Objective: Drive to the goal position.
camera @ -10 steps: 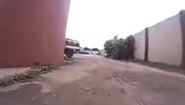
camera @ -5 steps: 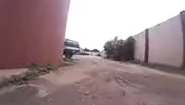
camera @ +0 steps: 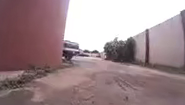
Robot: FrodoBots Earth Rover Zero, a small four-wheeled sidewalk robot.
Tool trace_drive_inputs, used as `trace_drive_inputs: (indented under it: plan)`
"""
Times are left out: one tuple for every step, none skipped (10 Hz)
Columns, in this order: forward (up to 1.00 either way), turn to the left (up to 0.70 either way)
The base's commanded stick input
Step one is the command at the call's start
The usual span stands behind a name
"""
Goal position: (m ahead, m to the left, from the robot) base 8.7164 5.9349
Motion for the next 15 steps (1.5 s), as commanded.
trace_drive_inputs:
  plan:
    - [0.3, 0.0]
    - [0.3, 0.0]
    - [0.3, 0.0]
    - [0.3, 0.0]
    - [0.3, 0.0]
    - [0.3, 0.0]
    - [0.3, 0.0]
    - [0.3, 0.0]
    - [0.3, 0.0]
    - [0.3, 0.0]
    - [0.3, 0.0]
    - [0.3, 0.0]
    - [0.3, 0.0]
    - [0.3, 0.0]
    - [0.3, 0.0]
